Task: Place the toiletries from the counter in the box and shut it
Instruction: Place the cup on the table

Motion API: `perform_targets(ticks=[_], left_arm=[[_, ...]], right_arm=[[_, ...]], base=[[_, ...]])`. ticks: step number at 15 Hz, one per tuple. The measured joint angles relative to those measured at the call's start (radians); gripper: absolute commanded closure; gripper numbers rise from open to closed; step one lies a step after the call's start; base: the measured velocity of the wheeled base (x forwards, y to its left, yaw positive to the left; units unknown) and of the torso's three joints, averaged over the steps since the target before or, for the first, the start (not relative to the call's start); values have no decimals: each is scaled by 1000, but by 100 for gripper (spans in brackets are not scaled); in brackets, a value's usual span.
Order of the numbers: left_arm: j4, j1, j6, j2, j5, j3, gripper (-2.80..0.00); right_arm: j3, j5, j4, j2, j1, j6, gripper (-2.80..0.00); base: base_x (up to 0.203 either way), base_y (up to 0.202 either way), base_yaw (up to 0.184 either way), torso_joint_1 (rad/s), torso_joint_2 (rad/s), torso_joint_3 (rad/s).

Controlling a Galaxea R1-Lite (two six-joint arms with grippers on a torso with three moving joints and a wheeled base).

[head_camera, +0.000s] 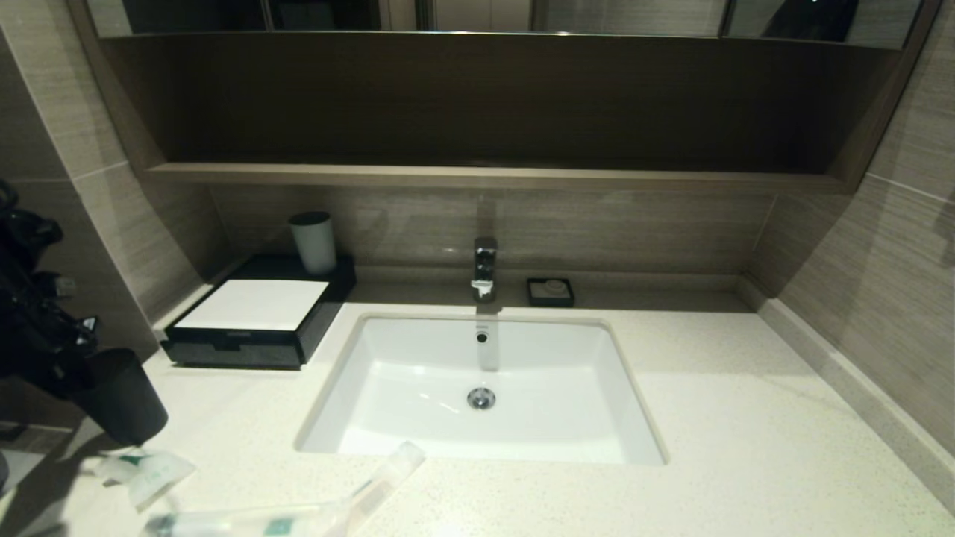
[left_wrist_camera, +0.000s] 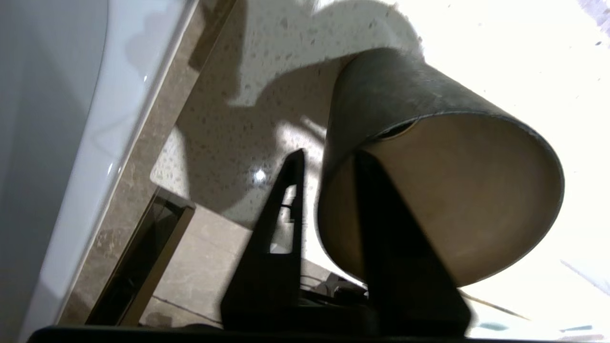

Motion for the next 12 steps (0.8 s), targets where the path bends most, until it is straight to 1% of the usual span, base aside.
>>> perform_targets(ticks=[6, 7, 8, 11, 12], left_arm=[[-22, 14, 2, -30, -1, -24, -280], [-31, 16, 11, -49, -3, -28, -280], [-40, 17, 24, -73, -15, -29, -280], [-42, 17, 55, -206, -116, -19, -280], [-48, 19, 73, -262, -144, 18, 0]], right_arm=[[0, 0, 0, 0, 0, 0, 0], [0, 0, 0, 0, 0, 0, 0], [0, 0, 0, 0, 0, 0, 0], [0, 0, 0, 0, 0, 0, 0], [0, 0, 0, 0, 0, 0, 0]], base=[[0, 0, 0, 0, 0, 0], [0, 0, 0, 0, 0, 0], [0, 0, 0, 0, 0, 0], [0, 0, 0, 0, 0, 0], [0, 0, 0, 0, 0, 0]])
